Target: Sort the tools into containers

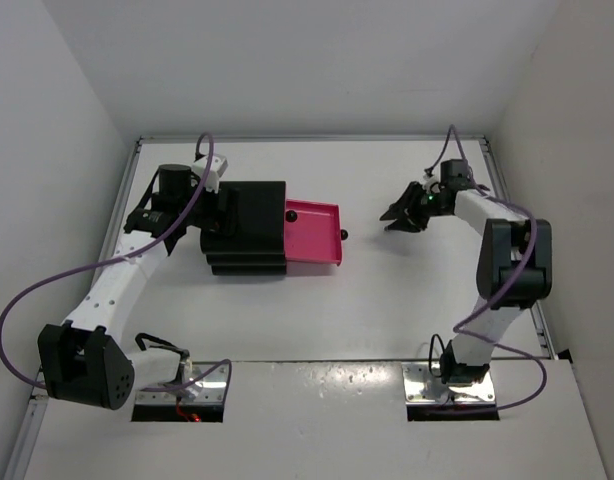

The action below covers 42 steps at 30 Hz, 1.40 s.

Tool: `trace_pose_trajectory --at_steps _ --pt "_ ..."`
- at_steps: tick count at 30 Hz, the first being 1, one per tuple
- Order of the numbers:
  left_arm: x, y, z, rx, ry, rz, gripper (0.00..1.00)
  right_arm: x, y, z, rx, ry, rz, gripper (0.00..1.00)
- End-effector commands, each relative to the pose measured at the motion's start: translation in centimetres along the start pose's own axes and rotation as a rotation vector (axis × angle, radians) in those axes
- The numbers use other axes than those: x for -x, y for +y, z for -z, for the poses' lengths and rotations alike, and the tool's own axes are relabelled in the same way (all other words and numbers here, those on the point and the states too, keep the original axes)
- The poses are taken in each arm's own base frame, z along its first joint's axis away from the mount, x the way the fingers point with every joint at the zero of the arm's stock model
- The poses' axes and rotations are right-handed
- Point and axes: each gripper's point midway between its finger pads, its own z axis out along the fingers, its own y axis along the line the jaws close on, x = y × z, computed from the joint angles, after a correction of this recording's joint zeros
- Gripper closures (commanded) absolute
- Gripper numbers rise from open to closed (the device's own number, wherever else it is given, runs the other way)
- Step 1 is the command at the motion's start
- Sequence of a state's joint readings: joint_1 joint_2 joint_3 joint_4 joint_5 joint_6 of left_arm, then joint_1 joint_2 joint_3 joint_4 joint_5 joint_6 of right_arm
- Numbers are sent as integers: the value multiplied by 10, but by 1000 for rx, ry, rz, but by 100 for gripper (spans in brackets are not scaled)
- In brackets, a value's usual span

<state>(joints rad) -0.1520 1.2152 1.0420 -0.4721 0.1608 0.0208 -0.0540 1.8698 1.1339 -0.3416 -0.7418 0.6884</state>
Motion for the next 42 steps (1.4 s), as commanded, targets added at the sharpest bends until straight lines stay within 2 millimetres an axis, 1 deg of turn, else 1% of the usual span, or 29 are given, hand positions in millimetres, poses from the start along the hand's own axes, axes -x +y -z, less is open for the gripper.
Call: trace_pose_trajectory --at_steps 1,3,4,5,6,7,8,9,10,11,12,13,14,15,18,19,21,23,24,26,28,29,30,32,34,35,39,41,42 --pt "-28 -6 -2 -11 89 17 1 21 -16 38 -374 -208 -13 60" --pt "-28 -6 -2 -11 89 17 1 24 -9 42 -389 -247 -49 60" --pt "-28 -6 -2 -11 89 17 1 21 -7 43 -409 -243 -72 60" --pt "-28 -6 -2 -11 89 17 1 19 -14 42 -438 -241 -108 60" --pt "-28 -6 -2 -11 89 17 1 17 -10 39 -440 -231 -116 55" --pt "-28 -6 -2 -11 89 17 1 18 -10 33 -453 -223 -143 54" --pt "-28 -6 -2 -11 89 17 1 14 -14 32 -472 -201 -170 54" --pt "-28 -6 -2 -11 89 17 1 11 -13 27 -481 -183 -178 54" --pt "-28 -6 -2 -11 89 17 1 13 -10 24 -493 -186 -190 54" --pt "-28 -6 -2 -11 89 17 1 12 -17 19 -512 -164 -204 54" --pt "-28 -6 -2 -11 89 17 1 14 -20 19 -531 -169 -220 54" --pt "-28 -6 -2 -11 89 17 1 15 -19 16 -546 -175 -206 52" --pt "-28 -4 -2 -2 90 17 1 17 -13 15 -536 -183 -200 51" --pt "-33 -4 -3 -3 99 18 1 19 -20 10 -558 -179 -206 50" --pt "-33 -4 -3 -3 99 18 1 26 -25 10 -603 -188 -221 50" --pt "-33 -4 -3 -3 99 18 1 31 -27 7 -615 -200 -231 50" --pt "-33 -4 -3 -3 99 18 1 31 -30 5 -629 -185 -240 52" --pt "-33 -4 -3 -3 99 18 1 42 -28 7 -639 -221 -226 53" --pt "-37 -5 -4 -4 108 20 1 38 -32 3 -659 -209 -236 55" --pt "-37 -3 -4 6 109 19 1 44 -35 2 -682 -225 -233 57" --pt "-37 -3 -4 6 109 19 1 45 -42 -1 -709 -215 -240 58" --pt "-37 -3 -4 6 109 19 1 49 -40 0 -710 -228 -234 58" --pt "-37 -3 -4 6 109 19 1 48 -44 -2 -717 -221 -238 59" --pt "-35 -3 -4 6 100 18 1 48 -44 -2 -717 -221 -238 59" --pt "-35 -3 -4 6 100 18 1 49 -49 -6 -732 -218 -241 59" --pt "-39 -3 -5 6 109 19 1 52 -47 -6 -726 -224 -238 59" --pt "-39 -3 -5 6 109 19 1 50 -57 -12 -754 -206 -248 59" --pt "-39 -3 -5 6 109 19 1 51 -58 -11 -761 -212 -246 59" --pt "-39 -3 -5 6 109 19 1 51 -57 -15 -761 -207 -238 59"
